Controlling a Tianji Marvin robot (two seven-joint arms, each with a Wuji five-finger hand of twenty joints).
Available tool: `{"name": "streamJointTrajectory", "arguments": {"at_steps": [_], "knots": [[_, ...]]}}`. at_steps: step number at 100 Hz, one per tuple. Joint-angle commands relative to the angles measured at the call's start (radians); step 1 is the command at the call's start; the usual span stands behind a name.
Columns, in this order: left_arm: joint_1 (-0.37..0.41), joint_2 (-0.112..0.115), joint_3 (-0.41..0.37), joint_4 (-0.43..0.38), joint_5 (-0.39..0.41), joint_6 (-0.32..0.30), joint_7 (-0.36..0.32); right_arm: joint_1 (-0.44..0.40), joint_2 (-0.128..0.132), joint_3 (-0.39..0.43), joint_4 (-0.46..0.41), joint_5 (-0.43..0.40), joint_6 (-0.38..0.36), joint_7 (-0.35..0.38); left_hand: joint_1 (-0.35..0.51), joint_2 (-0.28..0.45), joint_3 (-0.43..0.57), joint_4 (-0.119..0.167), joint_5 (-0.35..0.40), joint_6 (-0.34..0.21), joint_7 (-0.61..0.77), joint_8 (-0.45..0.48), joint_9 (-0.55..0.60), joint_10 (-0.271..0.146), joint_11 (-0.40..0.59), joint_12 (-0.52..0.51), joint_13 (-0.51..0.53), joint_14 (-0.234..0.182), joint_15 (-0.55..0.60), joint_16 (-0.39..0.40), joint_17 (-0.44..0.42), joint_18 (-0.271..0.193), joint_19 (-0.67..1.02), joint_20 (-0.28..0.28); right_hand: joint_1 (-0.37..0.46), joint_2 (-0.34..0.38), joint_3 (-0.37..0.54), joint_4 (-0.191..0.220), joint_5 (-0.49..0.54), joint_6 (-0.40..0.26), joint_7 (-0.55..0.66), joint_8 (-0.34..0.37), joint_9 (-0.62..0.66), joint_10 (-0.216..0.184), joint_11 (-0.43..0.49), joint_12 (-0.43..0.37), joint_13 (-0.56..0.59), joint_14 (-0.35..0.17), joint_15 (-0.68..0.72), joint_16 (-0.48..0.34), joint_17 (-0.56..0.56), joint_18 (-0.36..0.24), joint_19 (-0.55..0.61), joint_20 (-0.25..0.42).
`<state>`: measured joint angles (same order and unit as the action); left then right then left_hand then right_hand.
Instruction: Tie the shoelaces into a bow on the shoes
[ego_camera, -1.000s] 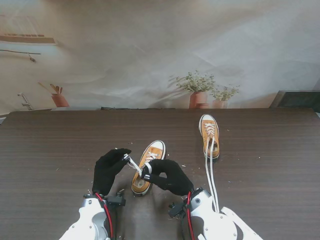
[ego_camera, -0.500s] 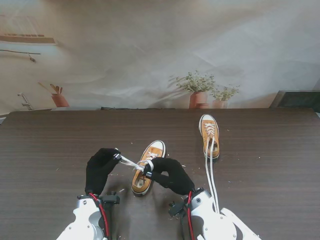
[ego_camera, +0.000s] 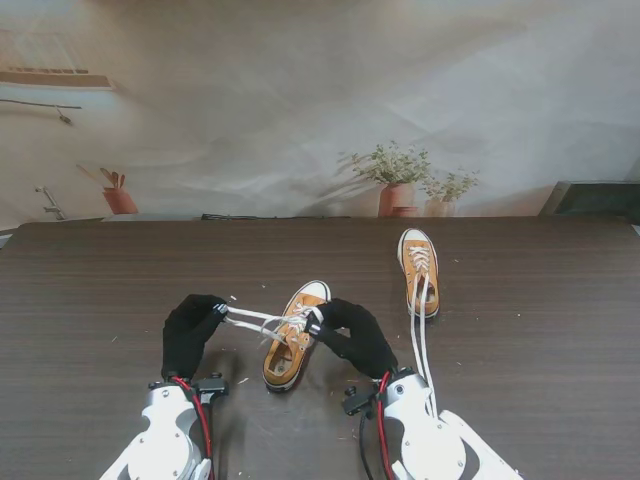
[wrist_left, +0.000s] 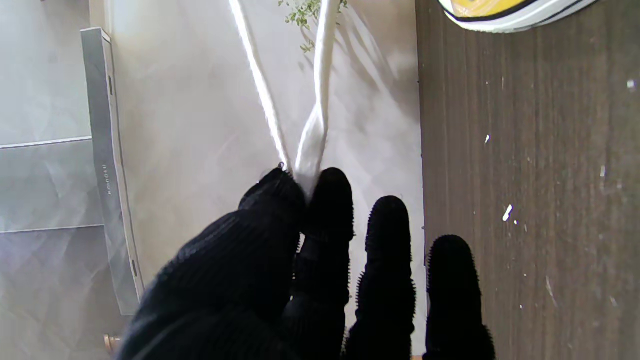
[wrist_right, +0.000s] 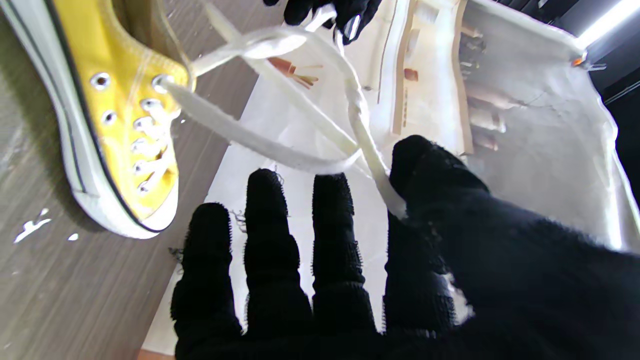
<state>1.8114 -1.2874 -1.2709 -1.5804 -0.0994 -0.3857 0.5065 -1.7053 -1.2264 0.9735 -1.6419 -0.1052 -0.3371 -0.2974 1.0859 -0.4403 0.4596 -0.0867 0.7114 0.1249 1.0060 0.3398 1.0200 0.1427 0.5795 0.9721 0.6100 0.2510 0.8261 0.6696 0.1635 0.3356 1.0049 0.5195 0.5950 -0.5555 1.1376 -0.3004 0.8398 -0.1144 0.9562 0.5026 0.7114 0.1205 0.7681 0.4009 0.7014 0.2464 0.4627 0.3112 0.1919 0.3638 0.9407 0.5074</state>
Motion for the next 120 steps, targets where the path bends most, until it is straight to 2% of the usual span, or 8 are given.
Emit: {"name": "streamJointTrajectory", "arguments": {"at_steps": [1, 6, 11, 23, 58, 76, 120], "knots": [[-0.010, -0.003, -0.005, 0.002, 0.001, 0.010, -0.008, -0.002, -0.004, 0.012, 0.004, 0.024, 0.021, 0.003, -0.009, -0.008, 0.045, -0.010, 0.006, -0.230, 0.076, 0.043, 0.021, -0.045, 0.013, 0.009, 0.011, -0.023, 0.027, -0.026, 0.002, -0.034, 0.030, 0.014, 0.059, 0.052, -0.038, 0.002, 0.047, 0.018, 0.148, 0.108, 0.023, -0.027, 0.053, 0.005, -0.012, -0.024, 0.011, 0.003, -0.010, -0.025, 0.000, -0.009], [-0.014, -0.004, -0.007, 0.009, 0.004, 0.013, -0.006, -0.003, -0.010, 0.017, 0.011, 0.021, 0.025, -0.022, -0.009, -0.008, 0.045, -0.010, 0.006, -0.229, 0.076, 0.042, 0.019, -0.045, 0.013, 0.009, 0.010, -0.023, 0.027, -0.026, 0.001, -0.034, 0.031, 0.015, 0.073, 0.050, -0.031, 0.001, 0.051, 0.064, 0.158, 0.121, 0.081, -0.049, 0.122, 0.027, 0.016, -0.031, 0.062, 0.027, 0.012, -0.012, 0.038, 0.014], [-0.019, -0.006, -0.010, 0.015, 0.010, 0.013, 0.002, 0.000, -0.018, 0.022, 0.023, 0.005, 0.024, -0.059, -0.009, -0.008, 0.045, -0.010, 0.004, -0.229, 0.075, 0.042, 0.018, -0.043, 0.014, 0.009, 0.008, -0.023, 0.028, -0.026, -0.002, -0.035, 0.032, 0.015, 0.071, 0.036, -0.006, -0.004, 0.060, 0.091, 0.165, 0.125, 0.128, -0.051, 0.180, 0.063, 0.050, -0.035, 0.132, 0.055, 0.043, -0.002, 0.096, 0.047], [-0.021, -0.007, -0.018, 0.016, 0.020, 0.014, 0.012, -0.004, -0.027, 0.035, 0.035, -0.019, 0.017, -0.103, -0.010, -0.005, 0.040, -0.011, 0.003, -0.229, 0.073, 0.040, 0.015, -0.043, 0.015, 0.008, 0.002, -0.025, 0.029, -0.026, -0.008, -0.040, 0.033, 0.016, 0.069, 0.014, 0.026, -0.011, 0.077, 0.127, 0.179, 0.137, 0.169, -0.014, 0.229, 0.105, 0.087, -0.033, 0.222, 0.088, 0.066, 0.007, 0.164, 0.078], [-0.005, -0.012, -0.057, 0.006, 0.084, 0.015, 0.065, -0.053, -0.040, 0.073, 0.042, -0.105, 0.008, -0.215, -0.005, -0.002, 0.027, -0.007, 0.004, -0.232, 0.067, 0.038, 0.010, -0.039, 0.018, 0.004, -0.002, -0.024, 0.032, -0.025, -0.016, -0.042, 0.038, 0.020, 0.078, 0.008, 0.048, -0.018, 0.086, 0.185, 0.200, 0.161, 0.173, 0.037, 0.264, 0.113, 0.083, -0.006, 0.250, 0.096, 0.043, 0.034, 0.183, 0.077], [0.003, -0.015, -0.082, 0.014, 0.121, 0.040, 0.095, -0.084, -0.040, 0.088, 0.034, -0.117, 0.050, -0.229, -0.001, 0.001, 0.021, -0.005, 0.004, -0.227, 0.064, 0.036, 0.008, -0.035, 0.019, 0.002, -0.005, -0.020, 0.033, -0.025, -0.019, -0.040, 0.040, 0.021, 0.089, 0.007, 0.053, -0.017, 0.089, 0.215, 0.203, 0.167, 0.175, 0.075, 0.281, 0.113, 0.085, 0.010, 0.270, 0.103, 0.037, 0.044, 0.195, 0.079], [-0.041, -0.024, -0.131, 0.133, 0.194, 0.116, 0.155, -0.089, -0.049, 0.101, 0.085, -0.160, 0.184, -0.291, 0.004, 0.001, 0.014, -0.002, 0.007, -0.222, 0.060, 0.035, 0.007, -0.031, 0.022, -0.003, -0.007, -0.016, 0.037, -0.026, -0.022, -0.037, 0.046, 0.024, 0.118, -0.003, 0.061, -0.013, 0.091, 0.261, 0.202, 0.177, 0.175, 0.128, 0.306, 0.107, 0.090, 0.036, 0.319, 0.122, 0.033, 0.069, 0.229, 0.087]]}}
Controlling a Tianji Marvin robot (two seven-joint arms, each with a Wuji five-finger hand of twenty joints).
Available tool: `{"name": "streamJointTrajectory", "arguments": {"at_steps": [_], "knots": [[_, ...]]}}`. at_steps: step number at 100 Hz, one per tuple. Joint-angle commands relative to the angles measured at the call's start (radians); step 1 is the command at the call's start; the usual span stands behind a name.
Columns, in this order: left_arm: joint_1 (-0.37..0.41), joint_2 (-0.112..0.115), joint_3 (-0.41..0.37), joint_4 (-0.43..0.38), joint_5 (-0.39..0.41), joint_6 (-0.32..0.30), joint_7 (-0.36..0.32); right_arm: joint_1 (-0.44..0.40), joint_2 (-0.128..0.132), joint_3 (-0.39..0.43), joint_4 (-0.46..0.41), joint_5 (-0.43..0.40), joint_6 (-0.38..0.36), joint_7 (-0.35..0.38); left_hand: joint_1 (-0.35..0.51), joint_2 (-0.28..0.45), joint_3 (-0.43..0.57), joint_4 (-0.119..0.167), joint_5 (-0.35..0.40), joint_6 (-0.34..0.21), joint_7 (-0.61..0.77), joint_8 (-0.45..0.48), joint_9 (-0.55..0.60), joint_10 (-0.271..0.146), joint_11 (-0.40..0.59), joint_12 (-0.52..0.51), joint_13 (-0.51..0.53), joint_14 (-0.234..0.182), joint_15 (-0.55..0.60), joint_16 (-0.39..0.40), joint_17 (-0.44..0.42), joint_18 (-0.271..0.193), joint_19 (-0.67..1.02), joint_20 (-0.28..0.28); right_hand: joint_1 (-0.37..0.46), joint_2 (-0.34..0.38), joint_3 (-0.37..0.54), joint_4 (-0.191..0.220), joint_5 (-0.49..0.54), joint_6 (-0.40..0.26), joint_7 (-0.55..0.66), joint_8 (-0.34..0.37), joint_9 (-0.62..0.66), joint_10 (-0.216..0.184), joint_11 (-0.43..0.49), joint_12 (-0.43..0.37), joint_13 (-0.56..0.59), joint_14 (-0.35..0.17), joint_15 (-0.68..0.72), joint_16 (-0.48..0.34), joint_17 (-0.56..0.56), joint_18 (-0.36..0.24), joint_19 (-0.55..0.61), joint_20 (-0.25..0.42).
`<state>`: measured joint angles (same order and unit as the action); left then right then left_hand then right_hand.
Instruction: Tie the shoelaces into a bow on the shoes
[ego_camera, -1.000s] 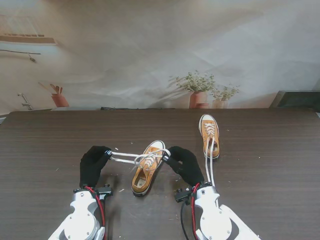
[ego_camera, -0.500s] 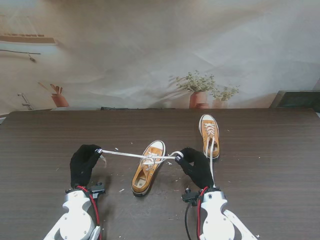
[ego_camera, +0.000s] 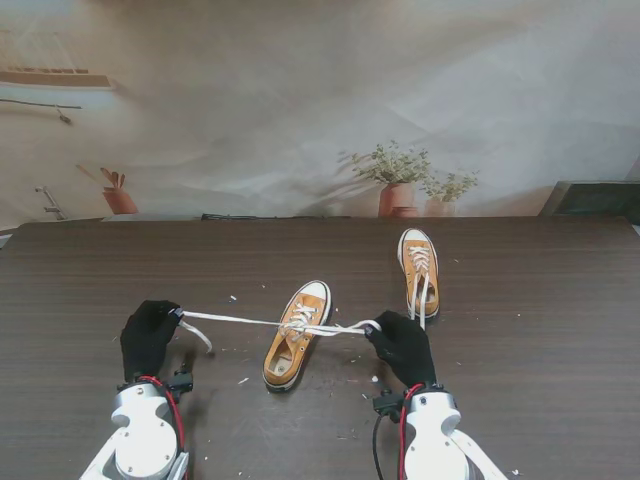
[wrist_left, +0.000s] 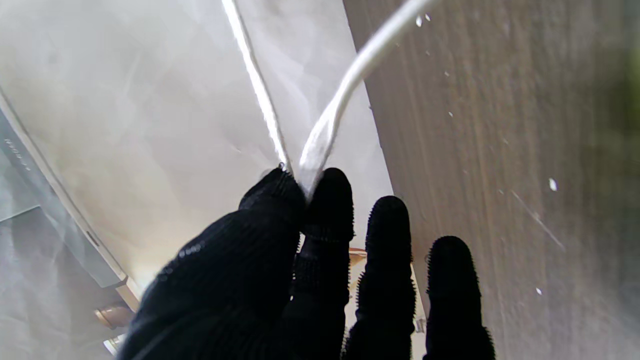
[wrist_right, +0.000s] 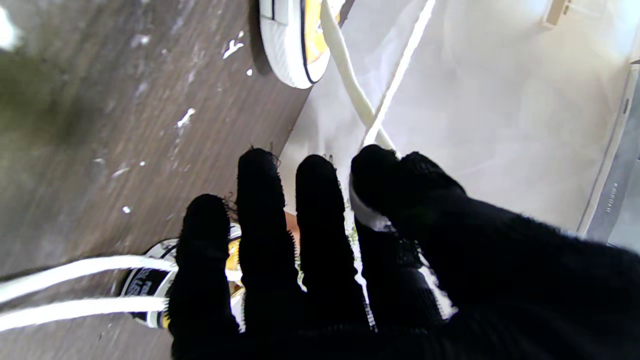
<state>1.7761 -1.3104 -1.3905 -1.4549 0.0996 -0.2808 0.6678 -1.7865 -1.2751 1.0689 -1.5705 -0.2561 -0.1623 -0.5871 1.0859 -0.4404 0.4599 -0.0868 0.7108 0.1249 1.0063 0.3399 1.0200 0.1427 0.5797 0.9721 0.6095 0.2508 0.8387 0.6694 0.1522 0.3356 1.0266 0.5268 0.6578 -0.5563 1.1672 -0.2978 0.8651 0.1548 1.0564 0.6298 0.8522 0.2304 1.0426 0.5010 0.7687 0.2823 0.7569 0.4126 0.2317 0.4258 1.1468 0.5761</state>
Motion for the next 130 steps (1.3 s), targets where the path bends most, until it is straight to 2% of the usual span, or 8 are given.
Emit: {"name": "streamJointTrajectory", "arguments": {"at_steps": [1, 59, 103, 113, 118, 120, 125, 130], "knots": [[-0.007, -0.001, -0.012, 0.010, -0.004, 0.012, -0.005, -0.008, -0.001, 0.006, 0.014, -0.010, 0.011, -0.003, 0.004, 0.002, 0.014, -0.002, 0.008, -0.222, 0.059, 0.035, 0.007, -0.031, 0.022, -0.003, -0.006, -0.015, 0.025, -0.026, -0.010, -0.037, 0.025, 0.017, 0.055, -0.003, 0.030, -0.017, 0.066, -0.008, 0.103, 0.050, 0.034, 0.018, 0.031, 0.007, 0.023, 0.001, 0.025, 0.020, -0.008, 0.007, 0.023, 0.018], [-0.013, -0.006, -0.070, 0.047, 0.051, 0.117, 0.046, -0.045, -0.003, 0.041, 0.032, -0.046, 0.105, -0.042, 0.016, 0.005, 0.006, 0.001, 0.005, -0.210, 0.055, 0.035, 0.000, -0.027, 0.019, -0.003, -0.017, -0.011, 0.025, -0.028, -0.020, -0.037, 0.026, 0.019, 0.077, -0.025, 0.049, -0.016, 0.075, 0.023, 0.100, 0.042, 0.048, 0.055, 0.035, -0.011, 0.039, 0.025, 0.046, 0.024, 0.009, 0.035, 0.056, 0.013], [-0.014, -0.007, -0.096, 0.059, 0.080, 0.142, 0.070, -0.059, 0.002, 0.046, 0.021, -0.047, 0.141, -0.023, 0.034, 0.013, -0.030, 0.012, 0.013, -0.191, 0.018, 0.020, -0.005, -0.019, 0.000, -0.004, -0.037, -0.021, 0.005, -0.039, -0.044, -0.061, 0.009, 0.010, 0.061, -0.011, 0.029, -0.016, 0.065, -0.003, 0.078, 0.022, 0.040, 0.036, 0.026, -0.014, 0.030, 0.021, 0.026, 0.013, 0.013, 0.025, 0.057, 0.001], [0.011, 0.001, -0.103, 0.018, 0.057, 0.140, 0.023, -0.068, 0.004, 0.051, 0.010, -0.050, 0.127, -0.022, 0.167, 0.117, -0.212, 0.058, -0.120, -0.201, -0.037, 0.057, -0.196, -0.021, -0.086, 0.049, -0.238, -0.011, -0.086, -0.059, -0.210, -0.135, -0.102, -0.057, 0.022, -0.029, 0.031, -0.014, 0.057, -0.074, 0.024, -0.082, 0.013, 0.018, -0.005, -0.019, 0.007, 0.023, -0.020, -0.005, -0.007, 0.014, 0.033, -0.017], [0.033, 0.008, -0.108, -0.014, 0.026, 0.135, -0.026, -0.074, 0.005, 0.055, 0.004, -0.058, 0.116, -0.026, 0.168, 0.163, -0.321, 0.076, -0.184, -0.210, -0.054, 0.080, -0.525, 0.039, -0.034, -0.146, -0.439, -0.013, -0.195, -0.094, -0.210, -0.165, -0.496, -0.221, -0.044, -0.051, 0.043, -0.020, 0.010, -0.117, -0.009, -0.164, -0.033, 0.011, -0.042, -0.031, -0.016, 0.023, -0.051, -0.015, -0.026, 0.010, 0.016, -0.029], [0.040, 0.010, -0.110, -0.024, 0.013, 0.126, -0.038, -0.077, 0.005, 0.057, 0.001, -0.061, 0.111, -0.030, 0.151, 0.167, -0.342, 0.079, -0.215, -0.206, -0.101, 0.082, -0.626, 0.043, -0.038, -0.277, -0.499, -0.025, -0.263, -0.118, -0.216, -0.184, -0.691, -0.230, -0.076, -0.060, 0.048, -0.023, -0.018, -0.129, -0.028, -0.186, -0.059, 0.008, -0.052, -0.031, -0.029, 0.024, -0.061, -0.018, -0.037, 0.006, 0.007, -0.033], [0.051, 0.012, -0.112, -0.039, 0.001, 0.106, -0.050, -0.086, 0.005, 0.063, -0.009, -0.071, 0.103, -0.041, 0.096, 0.187, -0.360, 0.077, -0.274, -0.167, -0.234, 0.066, -0.757, 0.030, -0.110, -0.366, -0.523, -0.056, -0.470, -0.190, -0.222, -0.212, -0.912, -0.132, -0.128, -0.074, 0.061, -0.027, -0.076, -0.124, -0.076, -0.254, -0.107, 0.009, -0.079, -0.034, -0.057, 0.024, -0.081, -0.023, -0.058, 0.000, -0.010, -0.040], [0.057, 0.014, -0.114, -0.046, 0.014, 0.091, -0.047, -0.100, 0.006, 0.072, -0.024, -0.083, 0.097, -0.050, -0.001, 0.236, -0.360, 0.074, -0.328, -0.111, -0.394, 0.036, -0.826, 0.014, -0.198, -0.431, -0.550, -0.079, -0.619, -0.191, -0.211, -0.216, -0.977, -0.172, -0.175, -0.060, 0.079, -0.010, -0.116, -0.092, -0.140, -0.300, -0.156, 0.010, -0.092, -0.042, -0.090, 0.024, -0.099, -0.027, -0.084, -0.009, -0.030, -0.046]]}}
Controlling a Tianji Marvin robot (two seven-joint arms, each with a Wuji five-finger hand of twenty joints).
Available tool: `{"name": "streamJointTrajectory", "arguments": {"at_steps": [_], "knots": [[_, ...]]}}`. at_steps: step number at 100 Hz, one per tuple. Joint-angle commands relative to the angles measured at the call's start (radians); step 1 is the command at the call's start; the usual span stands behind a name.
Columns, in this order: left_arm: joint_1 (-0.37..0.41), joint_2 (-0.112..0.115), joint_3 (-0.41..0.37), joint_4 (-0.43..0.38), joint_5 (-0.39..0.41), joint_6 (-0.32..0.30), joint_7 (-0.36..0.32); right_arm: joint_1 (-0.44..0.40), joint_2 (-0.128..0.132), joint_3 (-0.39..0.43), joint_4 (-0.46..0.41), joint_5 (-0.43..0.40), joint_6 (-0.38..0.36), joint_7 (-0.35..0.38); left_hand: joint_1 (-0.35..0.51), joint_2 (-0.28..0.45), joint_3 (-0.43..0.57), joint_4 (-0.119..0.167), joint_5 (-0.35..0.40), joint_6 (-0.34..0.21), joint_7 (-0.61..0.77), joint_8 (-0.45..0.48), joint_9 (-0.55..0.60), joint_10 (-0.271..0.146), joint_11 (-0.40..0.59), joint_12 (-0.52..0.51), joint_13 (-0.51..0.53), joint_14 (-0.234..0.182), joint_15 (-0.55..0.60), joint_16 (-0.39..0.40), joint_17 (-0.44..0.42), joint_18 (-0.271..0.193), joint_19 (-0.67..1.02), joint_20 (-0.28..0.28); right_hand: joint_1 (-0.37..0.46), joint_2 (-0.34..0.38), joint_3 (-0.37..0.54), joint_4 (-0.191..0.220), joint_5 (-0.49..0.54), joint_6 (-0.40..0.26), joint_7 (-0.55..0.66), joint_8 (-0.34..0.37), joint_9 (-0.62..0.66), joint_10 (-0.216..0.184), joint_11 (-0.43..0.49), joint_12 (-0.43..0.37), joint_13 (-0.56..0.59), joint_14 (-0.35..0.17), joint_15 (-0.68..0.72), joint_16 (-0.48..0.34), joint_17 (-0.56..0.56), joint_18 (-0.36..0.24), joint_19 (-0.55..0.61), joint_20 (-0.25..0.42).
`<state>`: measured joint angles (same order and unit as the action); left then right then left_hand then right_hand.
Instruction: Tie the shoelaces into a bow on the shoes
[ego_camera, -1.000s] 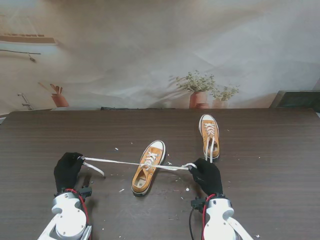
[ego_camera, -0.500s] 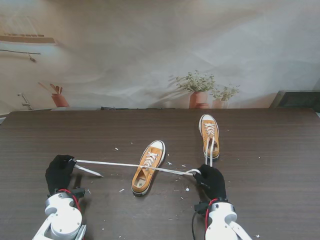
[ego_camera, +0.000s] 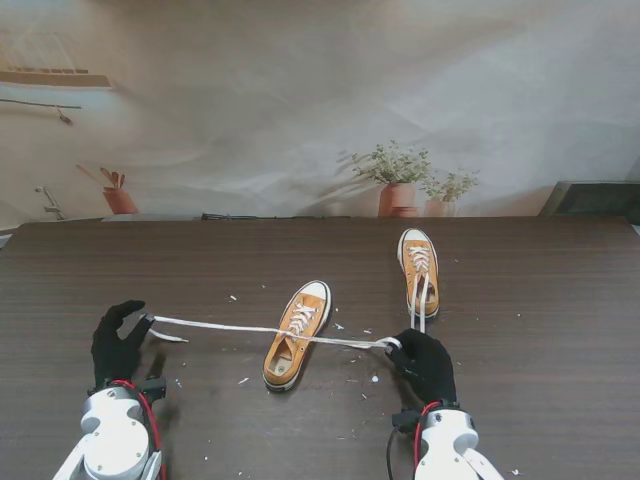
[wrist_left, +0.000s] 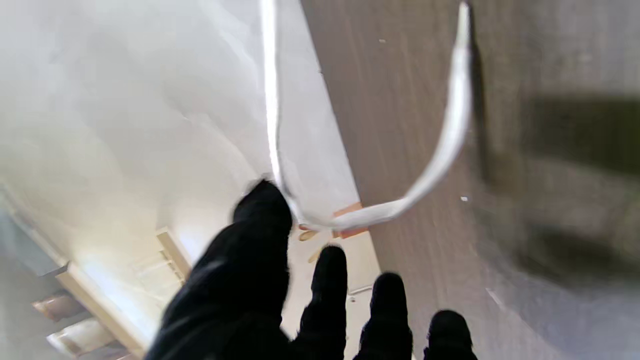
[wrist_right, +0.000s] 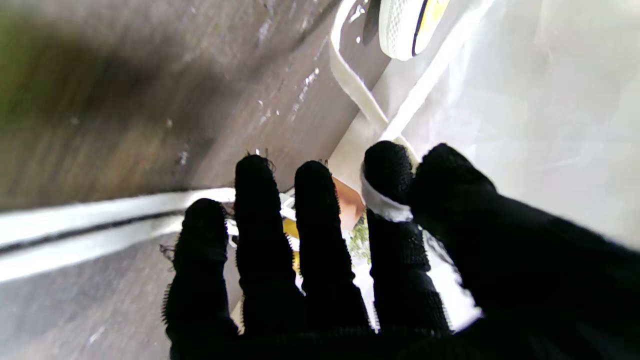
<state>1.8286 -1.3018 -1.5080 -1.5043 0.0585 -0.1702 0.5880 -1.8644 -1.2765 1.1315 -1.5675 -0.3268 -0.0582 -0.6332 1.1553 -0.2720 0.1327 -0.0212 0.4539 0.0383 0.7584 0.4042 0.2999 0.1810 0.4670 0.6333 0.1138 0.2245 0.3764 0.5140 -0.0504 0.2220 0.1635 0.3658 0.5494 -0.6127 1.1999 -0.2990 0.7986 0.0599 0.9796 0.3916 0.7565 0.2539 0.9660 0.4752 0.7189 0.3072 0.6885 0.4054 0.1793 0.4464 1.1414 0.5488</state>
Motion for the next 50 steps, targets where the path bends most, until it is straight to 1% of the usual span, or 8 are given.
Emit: {"name": "streamJointTrajectory", "arguments": {"at_steps": [1, 6, 12, 14, 24, 37, 43, 50], "knots": [[0.006, 0.005, 0.003, 0.003, 0.058, -0.023, 0.035, -0.024, 0.008, 0.011, -0.030, -0.016, -0.008, -0.006, -0.081, 0.070, -0.029, 0.008, -0.080, -0.017, -0.170, -0.034, -0.109, -0.026, -0.106, -0.106, -0.060, -0.057, -0.176, -0.029, -0.006, -0.104, -0.120, -0.021, -0.075, 0.002, 0.048, -0.005, -0.057, 0.008, -0.075, -0.064, -0.069, -0.013, -0.017, -0.017, -0.045, -0.002, -0.033, -0.020, -0.035, -0.031, -0.028, -0.019], [0.012, 0.005, 0.001, -0.006, 0.072, -0.037, 0.045, -0.038, 0.010, 0.022, -0.044, -0.032, -0.013, -0.014, -0.102, 0.066, -0.011, 0.006, -0.115, 0.000, -0.248, -0.063, -0.126, -0.038, -0.197, -0.146, -0.083, -0.075, -0.249, -0.005, 0.000, -0.111, -0.145, -0.066, -0.116, 0.032, 0.059, 0.045, -0.090, 0.041, -0.138, -0.059, -0.115, -0.012, -0.027, -0.025, -0.073, -0.006, -0.047, -0.022, -0.055, -0.042, -0.049, -0.024], [0.018, 0.005, -0.002, -0.013, 0.102, -0.057, 0.061, -0.057, 0.013, 0.037, -0.065, -0.041, -0.016, -0.014, -0.124, 0.069, -0.003, 0.002, -0.140, 0.017, -0.300, -0.091, -0.149, -0.045, -0.265, -0.156, -0.093, -0.087, -0.295, 0.014, 0.004, -0.115, -0.162, -0.109, -0.148, 0.064, 0.062, 0.142, -0.112, 0.063, -0.201, -0.029, -0.136, -0.012, -0.044, -0.035, -0.090, -0.006, -0.065, -0.027, -0.067, -0.047, -0.070, -0.027], [0.019, 0.005, -0.003, -0.015, 0.113, -0.065, 0.069, -0.065, 0.014, 0.043, -0.075, -0.039, -0.016, -0.010, -0.127, 0.071, -0.002, 0.001, -0.143, 0.020, -0.311, -0.098, -0.153, -0.048, -0.280, -0.152, -0.091, -0.089, -0.302, 0.009, 0.004, -0.116, -0.163, -0.118, -0.153, 0.066, 0.058, 0.154, -0.119, 0.068, -0.213, -0.023, -0.137, -0.011, -0.045, -0.036, -0.091, -0.003, -0.067, -0.028, -0.068, -0.047, -0.072, -0.027], [0.037, 0.009, -0.004, -0.039, 0.169, -0.091, 0.087, -0.102, 0.022, 0.072, -0.124, -0.031, -0.004, 0.023, -0.122, 0.083, -0.004, -0.001, -0.137, 0.029, -0.321, -0.105, -0.156, -0.046, -0.294, -0.119, -0.088, -0.090, -0.311, -0.015, 0.006, -0.113, -0.165, -0.144, -0.163, 0.069, 0.050, 0.155, -0.128, 0.117, -0.292, -0.051, -0.119, 0.008, -0.091, -0.056, -0.080, 0.007, -0.090, -0.040, -0.066, -0.041, -0.081, -0.028], [0.080, 0.027, 0.005, -0.095, 0.224, -0.117, 0.051, -0.152, 0.049, 0.114, -0.188, -0.066, 0.034, 0.116, -0.124, 0.096, -0.018, -0.002, -0.096, 0.039, -0.315, -0.104, -0.143, -0.029, -0.269, -0.111, -0.091, -0.081, -0.299, -0.002, 0.004, -0.102, -0.156, -0.142, -0.193, 0.074, 0.037, 0.153, -0.049, 0.144, -0.338, -0.089, -0.011, 0.034, -0.141, -0.078, 0.032, 0.022, -0.071, -0.040, 0.024, 0.001, -0.053, -0.007], [0.101, 0.037, 0.015, -0.125, 0.242, -0.125, 0.022, -0.167, 0.062, 0.128, -0.209, -0.079, 0.043, 0.168, -0.120, 0.105, -0.030, -0.002, -0.057, 0.046, -0.318, -0.104, -0.137, -0.017, -0.249, -0.115, -0.087, -0.071, -0.300, 0.002, 0.001, -0.098, -0.151, -0.139, -0.196, 0.077, 0.026, 0.153, -0.011, 0.089, -0.332, -0.079, 0.067, 0.018, -0.147, -0.083, 0.099, 0.025, -0.041, -0.034, 0.076, 0.016, -0.012, 0.013], [0.122, 0.048, 0.028, -0.155, 0.262, -0.130, -0.013, -0.174, 0.072, 0.135, -0.220, -0.085, 0.043, 0.208, -0.124, 0.113, -0.042, -0.002, -0.049, 0.048, -0.324, -0.104, -0.132, -0.010, -0.239, -0.121, -0.085, -0.063, -0.302, 0.002, 0.000, -0.094, -0.150, -0.138, -0.196, 0.081, 0.019, 0.153, -0.032, 0.026, -0.346, -0.073, 0.095, -0.001, -0.153, -0.086, 0.121, 0.020, -0.034, -0.035, 0.098, 0.018, 0.007, 0.021]]}}
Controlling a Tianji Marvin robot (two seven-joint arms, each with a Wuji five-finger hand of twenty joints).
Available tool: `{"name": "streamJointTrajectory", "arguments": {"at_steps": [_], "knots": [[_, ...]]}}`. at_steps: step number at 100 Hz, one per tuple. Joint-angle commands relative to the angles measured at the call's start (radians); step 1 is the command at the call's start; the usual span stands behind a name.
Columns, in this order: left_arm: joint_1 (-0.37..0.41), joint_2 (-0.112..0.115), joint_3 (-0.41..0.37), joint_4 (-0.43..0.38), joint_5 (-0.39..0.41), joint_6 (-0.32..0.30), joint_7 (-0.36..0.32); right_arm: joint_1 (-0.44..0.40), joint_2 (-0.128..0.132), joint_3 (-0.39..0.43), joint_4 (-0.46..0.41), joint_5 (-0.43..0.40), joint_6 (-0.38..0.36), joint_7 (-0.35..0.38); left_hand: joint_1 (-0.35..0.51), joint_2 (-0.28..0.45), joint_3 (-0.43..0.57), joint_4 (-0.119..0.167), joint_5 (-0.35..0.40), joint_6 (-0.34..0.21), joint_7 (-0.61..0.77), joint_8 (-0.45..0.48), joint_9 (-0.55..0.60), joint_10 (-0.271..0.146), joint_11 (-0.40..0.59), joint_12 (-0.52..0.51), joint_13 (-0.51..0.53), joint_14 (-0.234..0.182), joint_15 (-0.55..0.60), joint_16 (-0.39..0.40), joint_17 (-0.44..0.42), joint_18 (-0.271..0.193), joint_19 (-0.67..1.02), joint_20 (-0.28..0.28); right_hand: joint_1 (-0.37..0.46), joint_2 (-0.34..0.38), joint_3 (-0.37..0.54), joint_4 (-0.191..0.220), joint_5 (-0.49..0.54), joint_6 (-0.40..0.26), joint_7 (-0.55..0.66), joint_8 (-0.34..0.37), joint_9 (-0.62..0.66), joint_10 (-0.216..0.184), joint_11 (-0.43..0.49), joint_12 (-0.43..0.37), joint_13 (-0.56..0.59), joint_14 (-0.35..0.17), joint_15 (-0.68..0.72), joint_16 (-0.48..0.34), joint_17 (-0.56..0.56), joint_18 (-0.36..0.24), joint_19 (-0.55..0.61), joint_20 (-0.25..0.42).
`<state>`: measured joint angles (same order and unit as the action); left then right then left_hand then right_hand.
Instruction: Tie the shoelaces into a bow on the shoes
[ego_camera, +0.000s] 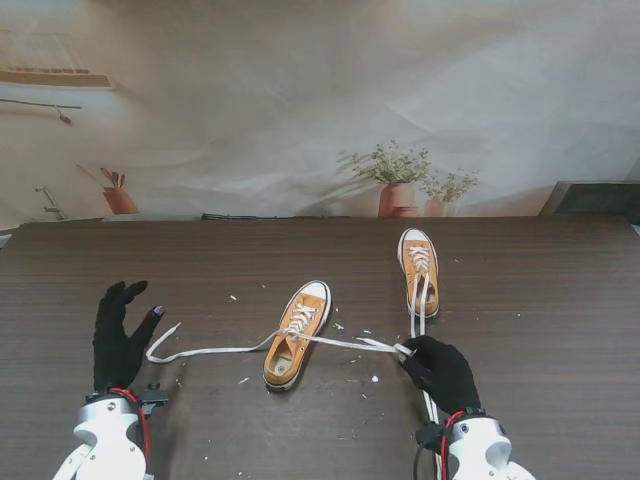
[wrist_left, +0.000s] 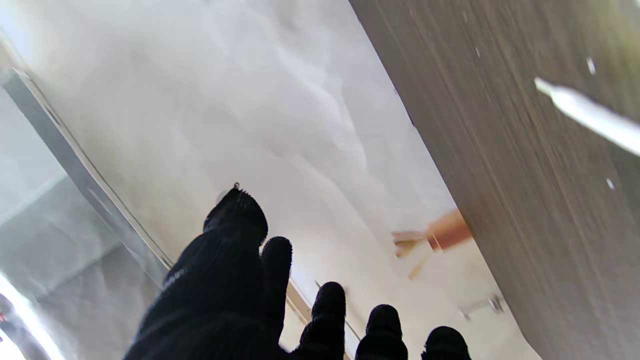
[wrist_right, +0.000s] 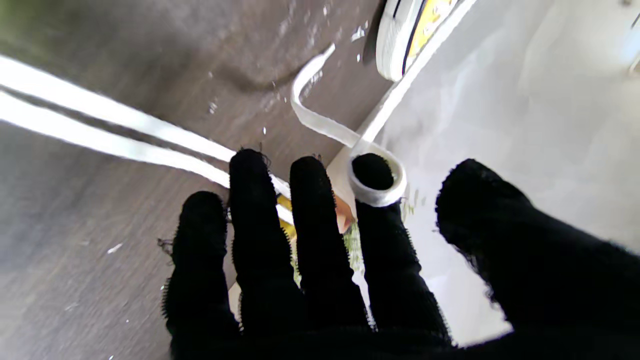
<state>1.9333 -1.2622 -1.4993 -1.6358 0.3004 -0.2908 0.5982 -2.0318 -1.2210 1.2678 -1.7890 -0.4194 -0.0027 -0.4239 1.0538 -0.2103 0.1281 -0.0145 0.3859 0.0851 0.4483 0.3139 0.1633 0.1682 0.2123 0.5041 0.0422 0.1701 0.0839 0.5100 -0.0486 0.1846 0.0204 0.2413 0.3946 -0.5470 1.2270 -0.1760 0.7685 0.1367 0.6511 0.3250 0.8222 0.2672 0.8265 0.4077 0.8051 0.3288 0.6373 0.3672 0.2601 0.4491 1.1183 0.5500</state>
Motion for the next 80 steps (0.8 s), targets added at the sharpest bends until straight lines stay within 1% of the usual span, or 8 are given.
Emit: {"name": "streamJointTrajectory", "arguments": {"at_steps": [1, 17, 32, 47, 57, 62, 72, 80], "knots": [[0.019, 0.010, 0.021, -0.027, 0.023, -0.011, -0.027, -0.007, 0.017, -0.002, 0.001, 0.007, -0.012, 0.001, -0.022, 0.052, -0.037, -0.009, 0.020, 0.002, -0.014, -0.014, 0.005, 0.004, 0.016, 0.007, -0.013, -0.008, -0.009, 0.006, -0.002, -0.056, -0.007, -0.013, -0.042, 0.015, -0.009, 0.030, -0.005, -0.052, -0.021, -0.006, 0.030, -0.015, -0.014, -0.019, 0.034, -0.002, 0.017, 0.003, 0.018, 0.015, 0.031, 0.020], [0.058, 0.036, 0.039, -0.078, 0.104, -0.021, -0.088, -0.001, 0.019, -0.015, 0.011, -0.009, -0.018, -0.005, -0.041, 0.069, -0.077, -0.009, 0.051, 0.011, -0.036, -0.015, 0.012, 0.020, 0.043, -0.010, -0.007, 0.003, -0.014, -0.001, -0.003, -0.053, -0.011, -0.018, -0.024, 0.023, -0.017, 0.032, -0.184, -0.074, -0.121, -0.052, 0.029, -0.022, -0.030, -0.023, 0.029, -0.005, 0.011, 0.000, 0.012, 0.010, 0.030, 0.020], [0.088, 0.056, 0.062, -0.112, 0.167, -0.038, -0.132, 0.008, 0.021, -0.030, 0.020, -0.033, -0.018, -0.009, -0.049, 0.082, -0.114, -0.004, 0.083, 0.014, -0.081, -0.020, 0.019, 0.028, 0.064, -0.034, 0.005, 0.006, -0.020, -0.027, -0.003, -0.045, -0.015, -0.026, 0.021, 0.042, -0.034, 0.035, -0.487, -0.109, -0.034, -0.095, 0.033, -0.038, -0.006, -0.011, 0.027, -0.013, 0.015, 0.003, 0.013, 0.002, 0.031, 0.021], [0.100, 0.068, 0.096, -0.123, 0.242, -0.038, -0.129, 0.025, 0.023, -0.050, 0.042, -0.097, -0.020, -0.044, -0.055, 0.089, -0.129, -0.003, 0.122, 0.017, -0.098, -0.019, 0.046, 0.042, 0.063, -0.051, 0.021, 0.020, -0.019, -0.042, -0.003, -0.032, -0.012, -0.025, 0.012, 0.056, -0.051, 0.035, -0.679, -0.047, 0.027, -0.116, -0.011, -0.064, 0.050, 0.015, 0.001, -0.022, 0.028, 0.009, -0.003, -0.015, 0.031, 0.028], [0.111, 0.076, 0.116, -0.138, 0.261, -0.034, -0.143, 0.034, 0.024, -0.061, 0.060, -0.141, -0.031, -0.079, -0.065, 0.095, -0.134, -0.004, 0.143, 0.020, -0.104, -0.016, 0.058, 0.047, 0.059, -0.057, 0.025, 0.027, -0.019, -0.046, -0.005, -0.027, -0.007, -0.020, -0.011, 0.062, -0.059, 0.034, -0.666, -0.033, 0.031, -0.152, -0.054, -0.073, 0.103, 0.036, -0.014, -0.027, 0.039, 0.015, -0.010, -0.017, 0.031, 0.034], [0.112, 0.079, 0.127, -0.138, 0.276, -0.037, -0.148, 0.034, 0.025, -0.064, 0.062, -0.151, -0.038, -0.086, -0.069, 0.095, -0.137, -0.004, 0.156, 0.023, -0.107, -0.015, 0.072, 0.054, 0.059, -0.059, 0.042, 0.034, -0.013, -0.046, -0.005, -0.025, -0.004, -0.016, -0.021, 0.054, -0.055, 0.034, -0.594, -0.058, 0.065, -0.140, -0.066, -0.066, 0.090, 0.030, -0.021, -0.026, 0.034, 0.013, -0.014, -0.015, 0.027, 0.034], [0.107, 0.089, 0.141, -0.131, 0.357, -0.027, -0.133, 0.038, 0.024, -0.068, 0.073, -0.192, -0.042, -0.124, -0.085, 0.099, -0.141, -0.006, 0.183, 0.020, -0.110, -0.010, 0.099, 0.060, 0.059, -0.062, 0.060, 0.040, -0.009, -0.045, -0.006, -0.018, 0.005, -0.005, -0.036, 0.039, -0.040, 0.034, -0.423, -0.015, 0.107, -0.120, -0.115, -0.061, 0.079, 0.028, -0.032, -0.026, 0.030, 0.013, -0.015, -0.012, 0.027, 0.035], [0.096, 0.101, 0.140, -0.114, 0.431, -0.031, -0.123, 0.042, 0.026, -0.070, 0.078, -0.233, -0.036, -0.154, -0.101, 0.101, -0.138, -0.006, 0.205, 0.013, -0.120, 0.004, 0.147, 0.063, 0.061, -0.065, 0.103, 0.048, -0.005, -0.051, -0.017, -0.011, 0.049, 0.057, -0.034, 0.017, -0.011, 0.032, -0.340, -0.006, 0.280, 0.042, -0.139, -0.060, 0.105, 0.038, -0.029, -0.021, 0.026, 0.012, -0.008, -0.006, 0.027, 0.033]]}}
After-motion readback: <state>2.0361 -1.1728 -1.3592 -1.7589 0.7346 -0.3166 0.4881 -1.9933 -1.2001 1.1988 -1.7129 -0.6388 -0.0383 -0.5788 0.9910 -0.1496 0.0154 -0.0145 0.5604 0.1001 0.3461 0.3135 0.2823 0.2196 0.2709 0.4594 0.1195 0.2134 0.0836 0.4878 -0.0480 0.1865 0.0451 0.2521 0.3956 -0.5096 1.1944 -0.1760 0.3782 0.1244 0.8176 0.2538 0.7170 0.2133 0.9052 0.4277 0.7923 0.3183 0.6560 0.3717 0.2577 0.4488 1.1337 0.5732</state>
